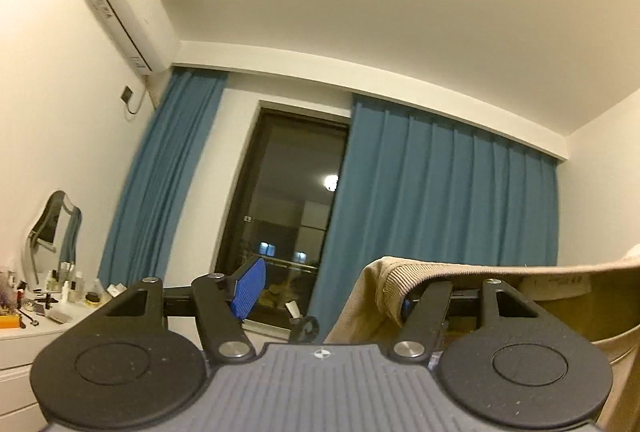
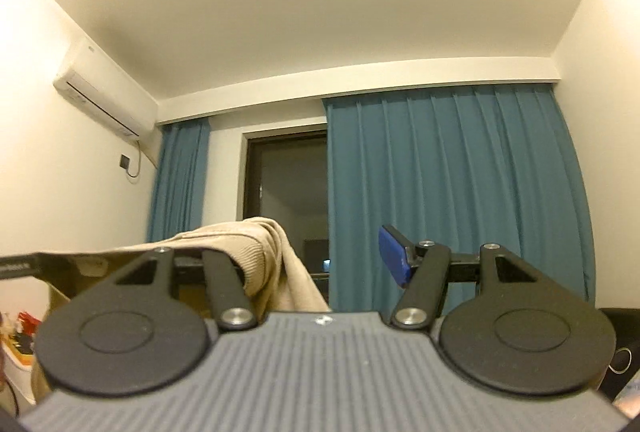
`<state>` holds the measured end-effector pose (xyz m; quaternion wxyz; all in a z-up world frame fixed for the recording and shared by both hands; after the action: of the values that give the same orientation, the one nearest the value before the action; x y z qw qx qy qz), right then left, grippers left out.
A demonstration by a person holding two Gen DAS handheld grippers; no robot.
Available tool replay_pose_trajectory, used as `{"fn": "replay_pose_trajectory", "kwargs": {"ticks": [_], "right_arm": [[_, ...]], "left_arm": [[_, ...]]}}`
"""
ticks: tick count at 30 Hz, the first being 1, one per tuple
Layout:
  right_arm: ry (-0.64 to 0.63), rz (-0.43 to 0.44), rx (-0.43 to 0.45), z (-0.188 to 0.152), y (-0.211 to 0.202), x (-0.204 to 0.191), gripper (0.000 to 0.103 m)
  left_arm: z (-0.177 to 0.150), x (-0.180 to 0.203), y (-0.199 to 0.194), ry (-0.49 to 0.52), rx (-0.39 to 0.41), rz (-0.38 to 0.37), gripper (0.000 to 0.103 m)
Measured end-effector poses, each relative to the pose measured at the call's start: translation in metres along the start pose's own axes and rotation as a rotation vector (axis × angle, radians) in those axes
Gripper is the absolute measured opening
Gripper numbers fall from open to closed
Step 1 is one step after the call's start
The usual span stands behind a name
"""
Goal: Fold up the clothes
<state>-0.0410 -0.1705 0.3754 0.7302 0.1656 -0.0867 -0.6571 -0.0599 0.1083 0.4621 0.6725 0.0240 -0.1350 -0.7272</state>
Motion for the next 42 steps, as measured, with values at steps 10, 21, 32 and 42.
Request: {"fn": "replay_pose_trajectory", "kwargs": {"ticks": [10,21,32,42], "right_arm": [[-0.066,-0.07,-0.332,-0.072,0.088,0.033,0.062],[-0.01,-0.208,-0.552,-0.366,0.273,0.094,0.062],[-0.079,-0.194,-0.942,-0.65,0.392,0.134,0.061],[-0.134,0.062,-1.262,-0.669,0.409,0.082,0.06]], "left_arm": [[-0.123,-0.001,0.154,-0.009,-0.291,0.004,0.066],[-0.409,-0.048,0.389,-0.016,-0.497,0.099,0.069],[-0.692,-0.125,0.533,-0.031,-0.948,0.076,0.067],[-0.688,-0.1,0.532,0.139,-1.204,-0.144,0.097]]}}
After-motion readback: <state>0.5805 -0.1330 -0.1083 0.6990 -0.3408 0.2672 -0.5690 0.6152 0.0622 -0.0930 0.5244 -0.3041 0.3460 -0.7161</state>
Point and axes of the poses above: each gripper's, at about its wrist camera, not at the fingertips, and y roughly the way its jaws point, x to its right, z to its top, the point moved 1 cm from there along y, roughly the way its jaws point, and after that the axes turned 8 degrees about -z, right-handed, at the moved point
